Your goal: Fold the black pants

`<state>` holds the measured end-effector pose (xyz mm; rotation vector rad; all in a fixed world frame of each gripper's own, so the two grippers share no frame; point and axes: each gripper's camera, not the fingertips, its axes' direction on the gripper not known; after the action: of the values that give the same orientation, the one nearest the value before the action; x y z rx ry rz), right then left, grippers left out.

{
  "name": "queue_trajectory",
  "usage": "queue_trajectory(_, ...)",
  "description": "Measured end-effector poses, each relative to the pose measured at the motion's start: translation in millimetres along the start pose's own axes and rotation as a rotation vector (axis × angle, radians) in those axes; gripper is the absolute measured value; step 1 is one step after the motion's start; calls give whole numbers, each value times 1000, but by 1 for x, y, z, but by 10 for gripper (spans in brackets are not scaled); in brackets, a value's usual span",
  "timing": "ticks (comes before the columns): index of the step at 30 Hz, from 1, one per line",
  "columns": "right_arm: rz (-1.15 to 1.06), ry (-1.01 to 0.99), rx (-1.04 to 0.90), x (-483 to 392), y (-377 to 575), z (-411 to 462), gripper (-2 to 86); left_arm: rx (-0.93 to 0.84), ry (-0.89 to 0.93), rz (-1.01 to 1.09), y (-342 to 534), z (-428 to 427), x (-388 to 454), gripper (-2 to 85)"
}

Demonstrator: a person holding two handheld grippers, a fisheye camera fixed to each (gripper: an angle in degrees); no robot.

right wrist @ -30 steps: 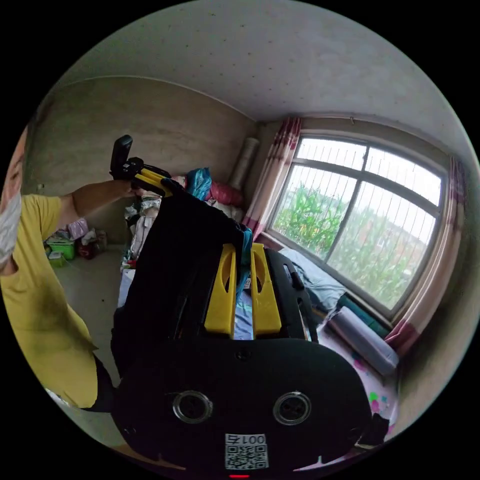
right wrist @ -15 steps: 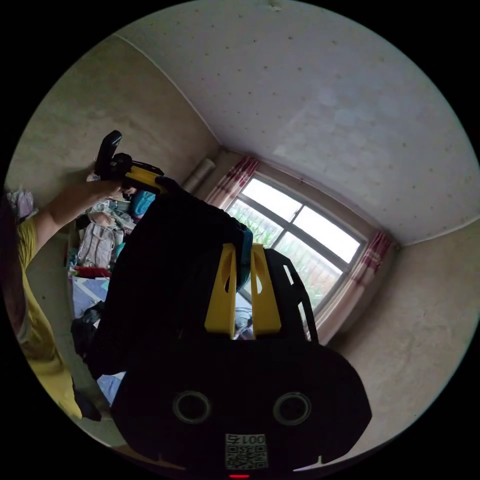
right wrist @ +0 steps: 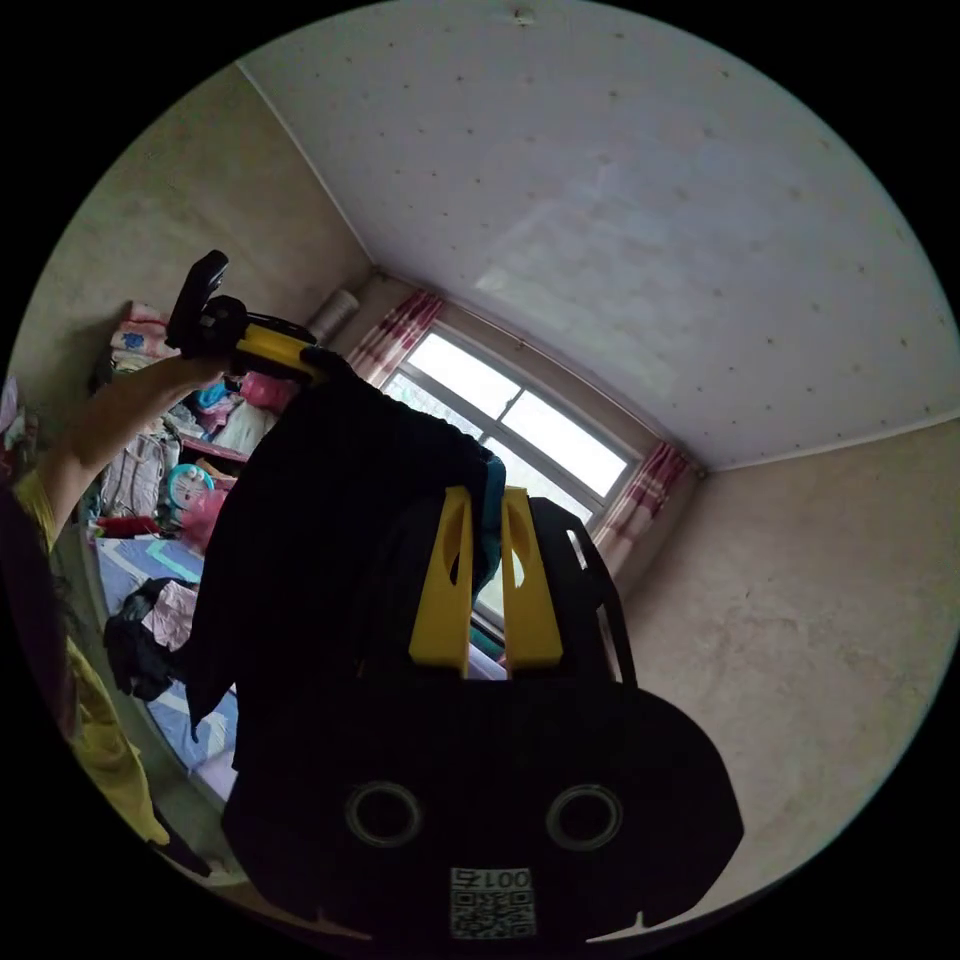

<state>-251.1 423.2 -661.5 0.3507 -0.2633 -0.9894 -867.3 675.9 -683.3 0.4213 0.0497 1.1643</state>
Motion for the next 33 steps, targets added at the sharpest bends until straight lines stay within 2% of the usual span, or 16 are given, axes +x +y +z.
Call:
queue_trajectory(8, -59, 3, -182, 76, 77, 1, 45, -36, 89, -70, -62, 79, 88, 4)
queue_trajectory(17, -26, -6, -236, 157, 132, 0, 45, -28, 174, -150, -129, 171, 135, 4)
queue_trajectory(26, 63, -87, -199, 206, 144, 13, 44, 5, 190, -161, -192, 224, 108, 4)
queue_trajectory(33, -9, -123, -175, 203, 120, 48, 44, -8, 140, -182, -228, 246, 44, 4)
